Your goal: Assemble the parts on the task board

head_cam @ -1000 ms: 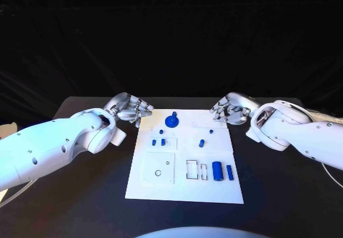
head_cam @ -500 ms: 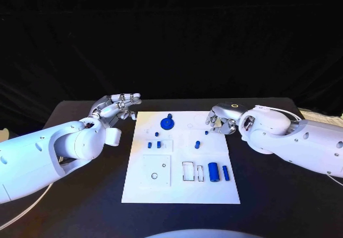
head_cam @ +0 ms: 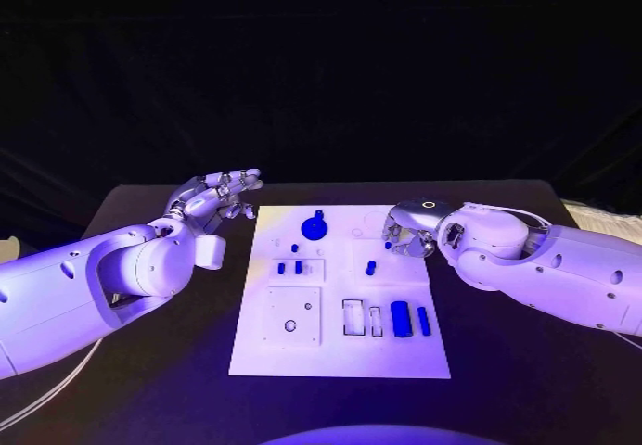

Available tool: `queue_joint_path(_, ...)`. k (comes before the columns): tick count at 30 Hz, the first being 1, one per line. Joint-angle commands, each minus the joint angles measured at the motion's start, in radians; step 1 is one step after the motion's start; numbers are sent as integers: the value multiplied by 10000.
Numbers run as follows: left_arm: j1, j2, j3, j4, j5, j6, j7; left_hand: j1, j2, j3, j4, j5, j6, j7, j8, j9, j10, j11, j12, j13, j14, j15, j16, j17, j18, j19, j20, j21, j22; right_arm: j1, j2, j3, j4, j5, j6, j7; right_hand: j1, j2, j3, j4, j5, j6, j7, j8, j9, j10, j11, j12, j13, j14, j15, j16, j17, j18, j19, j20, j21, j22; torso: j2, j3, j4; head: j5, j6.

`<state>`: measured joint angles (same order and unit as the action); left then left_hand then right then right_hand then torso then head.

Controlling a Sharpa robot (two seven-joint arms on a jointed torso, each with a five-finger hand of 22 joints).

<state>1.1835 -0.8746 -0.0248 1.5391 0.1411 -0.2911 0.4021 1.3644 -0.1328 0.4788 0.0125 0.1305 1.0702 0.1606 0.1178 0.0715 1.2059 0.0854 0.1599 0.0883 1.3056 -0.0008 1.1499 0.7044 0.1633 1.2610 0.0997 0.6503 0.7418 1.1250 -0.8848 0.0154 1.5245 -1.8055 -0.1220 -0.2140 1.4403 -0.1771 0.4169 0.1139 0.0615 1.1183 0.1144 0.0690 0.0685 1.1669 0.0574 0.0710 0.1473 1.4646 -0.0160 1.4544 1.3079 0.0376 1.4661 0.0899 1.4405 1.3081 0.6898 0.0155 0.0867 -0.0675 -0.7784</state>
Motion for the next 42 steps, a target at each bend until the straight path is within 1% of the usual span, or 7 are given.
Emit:
queue_joint_path(1, 3, -13, 3, 14, 173, 267, 138, -3, 47, -39, -38, 50, 36, -3, 34, -16, -27, -29, 77, 13, -52, -2, -7, 10, 193, -91, -12, -41, -20, -24, 24, -3, 15, -339, 276, -32, -50, 82, 85, -24, -37, 52, -59, -27, 8, 106, -43, -11, -83, 698, -42, -59, 665, 137, -30, -42, -70, 371, -11, 2, -17, 53, -40)
queue_joint_path(11, 3, -40, 0, -32, 173, 261, 28, 136, 100, -13, -170, 77, 35, -2, 41, -22, -63, -35, 150, 25, -55, -17, 4, -17, 198, -76, -26, -65, -34, -52, 122, -6, 9, -311, 348, 41, -90, 188, 204, -37, -65, 181, -30, -11, 23, 276, -35, 16, -270, 698, -23, -87, 622, 138, -22, -29, -85, 361, -10, -2, 2, 48, -55)
queue_joint_path(20, 3, -42, 0, -16, 149, 270, -21, 178, 105, -8, -224, 86, 25, 5, 39, -26, -83, -31, 181, 29, -56, -18, 11, -25, 197, -69, -30, -71, -37, -97, 224, -12, -56, -265, 588, 84, 2, 540, 501, -172, -113, 447, -45, 33, 62, 562, -69, 40, -496, 706, -36, -87, 620, 138, -6, -35, -95, 364, -3, -6, -3, 87, -78)
queue_joint_path(24, 3, -46, 0, -16, -59, 402, -99, 393, 39, 20, -472, 106, -20, 34, 28, -36, -136, -13, 253, 37, -92, -24, -11, -109, 197, -60, -50, -70, -28, -117, 257, -14, -75, -294, 741, 64, 28, 625, 563, -242, -117, 541, -100, 53, 81, 633, -123, 37, -547, 712, -73, -75, 635, 135, 6, -56, -87, 380, -11, -1, -3, 91, -97)
queue_joint_path(28, 3, -49, 0, -4, -176, 487, -164, 417, 26, 18, -527, 107, -55, 55, 15, -42, -178, 6, 269, 34, -101, -13, -8, -120, 191, -62, -49, -66, -21, -132, 277, -16, -100, -422, 815, -12, 37, 750, 592, -325, -122, 749, -143, 129, 134, 852, -176, 92, -573, 716, -118, -76, 628, 131, 20, -95, -79, 398, -13, -6, -6, 86, -107)
queue_joint_path(32, 3, -51, 0, -6, -214, 514, -194, 420, 23, 15, -546, 111, -75, 67, 8, -45, -202, 17, 276, 32, -102, -7, -2, -119, 188, -64, -47, -65, -18, -147, 281, -16, -91, -593, 562, -86, 134, 861, 685, -475, -121, 857, -137, 157, 171, 1030, -193, 114, -594, 721, -141, -66, 641, 128, 32, -122, -72, 411, -14, 0, -9, 71, -114)
queue_joint_path(42, 3, -31, 0, -43, -235, 446, -203, 444, 1, 15, -628, 140, -202, 123, -40, -60, -335, 67, 282, 15, -123, 24, -1, -155, 181, -74, -38, -56, -1, -169, 220, -7, 119, -726, -544, -92, 56, 803, 670, -516, -130, 851, -115, 128, 180, 1027, -167, 48, -644, 723, -135, -65, 636, 122, 47, -131, -61, 429, -26, -1, -2, 33, -91)
